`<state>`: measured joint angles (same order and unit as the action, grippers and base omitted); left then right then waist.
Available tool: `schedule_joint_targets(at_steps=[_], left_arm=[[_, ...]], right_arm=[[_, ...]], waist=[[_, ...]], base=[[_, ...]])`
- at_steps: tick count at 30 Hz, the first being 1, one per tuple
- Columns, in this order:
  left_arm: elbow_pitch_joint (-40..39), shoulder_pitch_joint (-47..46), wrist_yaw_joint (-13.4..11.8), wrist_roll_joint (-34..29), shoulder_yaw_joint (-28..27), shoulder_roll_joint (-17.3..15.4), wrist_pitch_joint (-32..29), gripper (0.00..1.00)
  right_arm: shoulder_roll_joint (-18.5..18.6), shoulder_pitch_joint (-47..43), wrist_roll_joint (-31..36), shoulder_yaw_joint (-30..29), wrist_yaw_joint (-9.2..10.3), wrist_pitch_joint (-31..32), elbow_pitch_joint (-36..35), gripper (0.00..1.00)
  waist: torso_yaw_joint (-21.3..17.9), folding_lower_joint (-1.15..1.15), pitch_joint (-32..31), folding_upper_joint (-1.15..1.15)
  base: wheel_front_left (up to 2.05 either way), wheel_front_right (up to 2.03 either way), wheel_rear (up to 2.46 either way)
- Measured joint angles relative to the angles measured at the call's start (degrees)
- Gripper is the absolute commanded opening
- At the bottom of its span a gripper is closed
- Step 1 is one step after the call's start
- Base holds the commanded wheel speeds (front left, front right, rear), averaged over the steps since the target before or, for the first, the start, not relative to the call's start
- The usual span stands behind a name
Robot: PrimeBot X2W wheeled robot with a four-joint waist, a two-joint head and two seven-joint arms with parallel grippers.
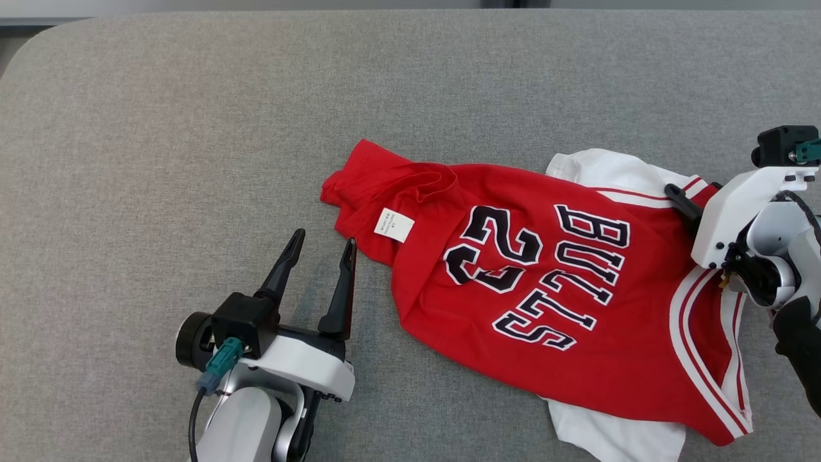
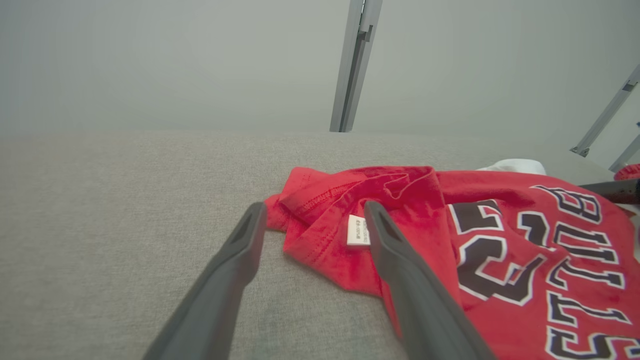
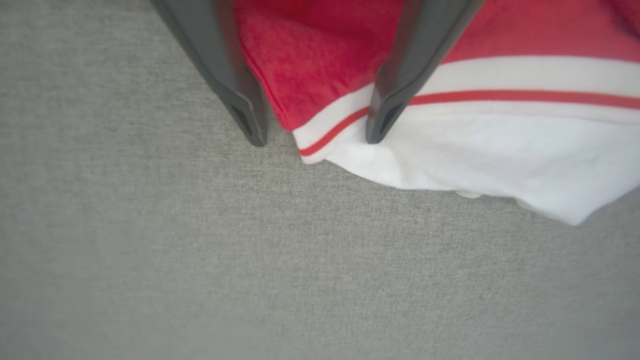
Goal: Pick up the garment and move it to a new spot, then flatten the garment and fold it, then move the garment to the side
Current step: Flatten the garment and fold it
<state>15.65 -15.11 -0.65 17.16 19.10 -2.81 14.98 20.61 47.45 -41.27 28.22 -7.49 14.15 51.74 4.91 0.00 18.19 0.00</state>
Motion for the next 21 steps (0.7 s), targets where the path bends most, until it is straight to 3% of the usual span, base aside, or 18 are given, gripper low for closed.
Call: schedule_joint_targets(at_steps=[1, 3, 13, 21], left_arm=[[0.01, -0.07, 0.0, 0.0, 0.01, 0.0, 0.0, 1.0], [0.13, -0.1, 0.0, 0.01, 0.08, 0.0, 0.0, 1.0], [0.44, -0.36, -0.18, 0.55, 0.42, 0.0, 0.0, 1.0], [0.11, -0.48, -0.26, 1.08, 1.4, 0.01, 0.0, 1.0]], right_arm=[[0.19, 0.11, -0.84, 0.7, 0.0, 0.26, -0.11, 0.63], [0.6, 0.18, -2.24, 2.25, 0.0, 0.56, -0.57, 0.0], [3.81, 3.36, -3.91, 8.89, -0.01, -5.76, -1.6, 0.0], [6.61, 12.01, 2.61, 10.51, -0.01, -15.92, 4.14, 0.0]], waist=[[0.0, 0.0, 0.06, 0.0], [0.05, 0.0, 0.14, 0.0], [0.39, 0.0, -0.26, 0.0], [1.44, 0.0, 0.21, 0.0]], base=[[0.0, 0.0, 0.0], [0.0, 0.0, 0.0], [0.0, 0.0, 0.0], [0.0, 0.0, 0.0]])
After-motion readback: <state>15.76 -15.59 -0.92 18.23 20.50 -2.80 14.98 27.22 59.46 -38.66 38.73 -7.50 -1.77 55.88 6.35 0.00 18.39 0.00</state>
